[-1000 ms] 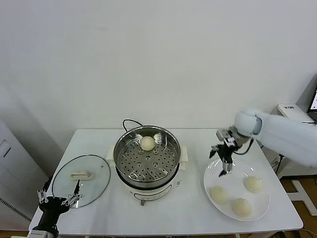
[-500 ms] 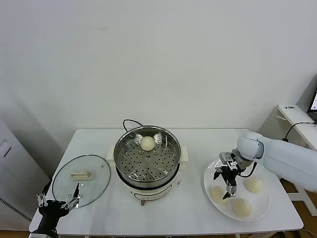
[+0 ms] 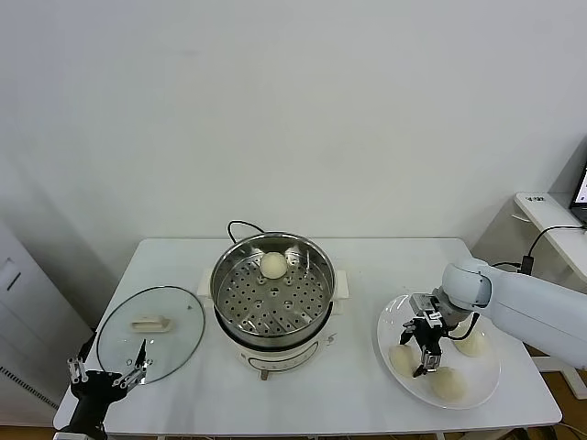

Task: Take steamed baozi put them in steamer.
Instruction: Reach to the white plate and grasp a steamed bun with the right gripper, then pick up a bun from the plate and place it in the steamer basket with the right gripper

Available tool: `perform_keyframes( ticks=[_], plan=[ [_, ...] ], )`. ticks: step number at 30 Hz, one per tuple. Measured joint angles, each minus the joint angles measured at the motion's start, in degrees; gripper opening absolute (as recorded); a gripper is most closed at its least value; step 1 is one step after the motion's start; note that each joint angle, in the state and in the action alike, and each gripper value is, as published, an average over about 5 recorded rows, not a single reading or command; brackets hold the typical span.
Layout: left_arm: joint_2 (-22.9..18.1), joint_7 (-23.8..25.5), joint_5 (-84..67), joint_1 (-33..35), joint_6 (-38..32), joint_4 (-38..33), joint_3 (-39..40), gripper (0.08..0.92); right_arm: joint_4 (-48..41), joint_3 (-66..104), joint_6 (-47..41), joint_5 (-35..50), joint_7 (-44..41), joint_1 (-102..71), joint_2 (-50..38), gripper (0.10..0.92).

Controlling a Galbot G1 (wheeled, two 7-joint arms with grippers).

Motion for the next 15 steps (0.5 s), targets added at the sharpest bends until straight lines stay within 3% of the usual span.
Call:
perform_keyframes(
  ticks=[7, 15],
  plan=[
    [0.3, 0.0, 0.2, -0.1, 0.1, -0.2, 0.0, 0.823, -0.2, -0.4, 0.1, 1.8, -0.5, 1.9, 0.1, 0.417],
    [0.6, 0.0, 0.2, -0.2, 0.2, -0.8, 0.0, 0.823, -1.0, -7.0, 0.4, 9.6, -2.3, 14.8, 2.2, 0.407]
  ],
)
